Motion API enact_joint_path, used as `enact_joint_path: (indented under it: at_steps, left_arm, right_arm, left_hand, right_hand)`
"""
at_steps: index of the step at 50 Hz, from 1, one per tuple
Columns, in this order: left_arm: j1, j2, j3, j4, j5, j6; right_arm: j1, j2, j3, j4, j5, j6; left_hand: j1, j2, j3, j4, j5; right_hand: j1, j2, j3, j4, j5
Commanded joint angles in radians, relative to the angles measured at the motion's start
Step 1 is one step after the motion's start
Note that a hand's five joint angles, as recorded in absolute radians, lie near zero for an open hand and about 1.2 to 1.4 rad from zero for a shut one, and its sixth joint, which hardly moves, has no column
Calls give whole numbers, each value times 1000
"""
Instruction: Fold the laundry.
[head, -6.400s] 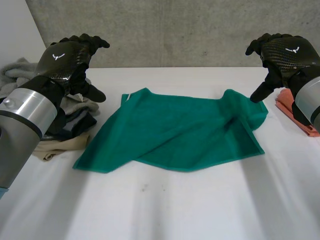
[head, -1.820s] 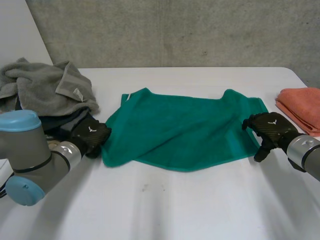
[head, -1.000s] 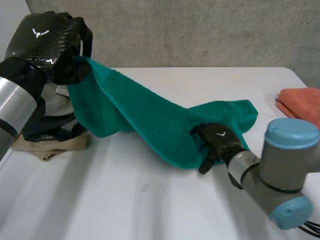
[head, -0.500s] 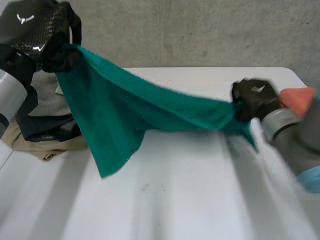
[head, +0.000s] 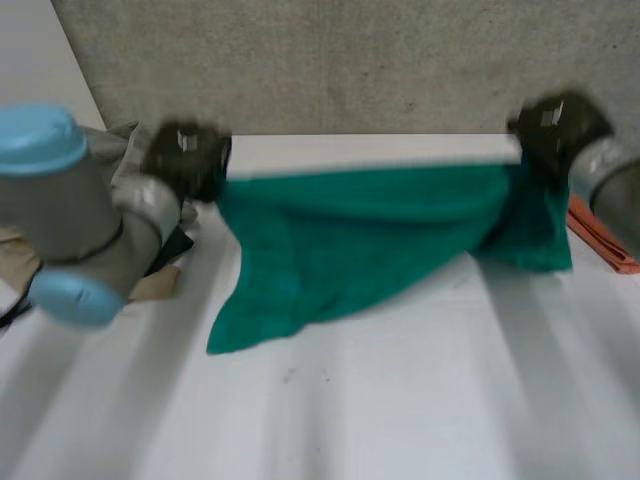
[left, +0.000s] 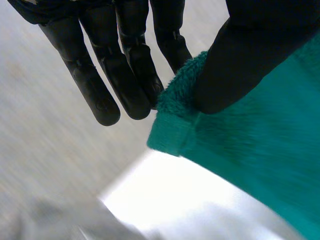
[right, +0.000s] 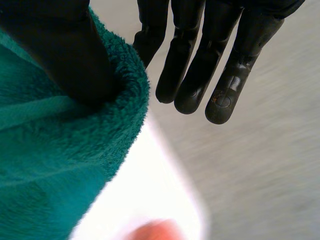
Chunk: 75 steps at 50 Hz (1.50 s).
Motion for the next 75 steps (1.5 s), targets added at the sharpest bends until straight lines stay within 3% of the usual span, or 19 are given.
enact_joint_path:
  at_steps: [1,7,20,24,29,31,34,37,43,50,58,65,75]
  left_arm:
    - [-11,-2,289,308,-50,0]
    - [-20,94,208,412,-59,0]
    - [-23,115,-277,361,-55,-6]
    - [-23,104,-378,351,-55,-5]
    - [-32,57,-431,350,-50,-3]
    - [-45,51,-432,350,-52,-5]
    - [-49,58,-432,349,-52,-6]
    - [-42,110,-437,340,-52,-8]
    - [-38,157,-448,324,-52,-9]
    - [-29,180,-464,291,-50,-11]
    - [-26,177,-471,283,-52,-13]
    - [-25,177,-469,285,-52,-11]
    - [-19,175,-469,285,-50,-11]
  right_arm:
    - [21,11,-122,-542,39,44]
    - [27,6,-153,-510,6,66]
    - [-9,-34,26,85,-138,-3]
    - [-6,17,158,125,-182,-110]
    - [1,140,223,106,-162,-194]
    - [-1,166,224,82,-158,-160]
    - [-13,161,244,28,-165,-45]
    - [-53,119,275,-7,-190,103]
    - [-156,-53,378,-19,-264,335]
    - [-298,-95,466,59,-262,487]
    - [-361,-93,591,76,-293,466]
    - [-358,-77,642,-41,-351,339]
    - [-351,34,603,-119,-345,248]
  left_hand:
    - [250,197,204,194,249]
    - [250,197,204,194,249]
    - [250,197,204,194,249]
    - [250,197,204,194,249]
    - [250,197,204,194,249]
    - [250,197,204,194,249]
    - [250,197,204,194,249]
    - [250,197,204,194,249]
    - [250,197,204,194,249]
    - [250,197,204,194,249]
    - [250,197,204,194,249]
    - [250,197,204,194,249]
    - [250,197,204,194,249]
  right_hand:
    - [356,216,215,206,260]
    - [356,216,215,206,260]
    - [356,216,215,206,260]
    - [356,216,215,206,260]
    - [356,216,215,206,260]
    - [86,-54,-55,-64,-10]
    - [-711,-851,-852,-861,-807]
    - [-866,-1005,-1007,-1016,-961]
    - [-866,-1005,-1007,-1016,-961]
    - [-866,-1005,-1007,-1016,-961]
    - [-468,-608,-609,-618,-564]
    - [-497,-637,-638,-647,-593]
    - [-509,-649,-650,-659,-605]
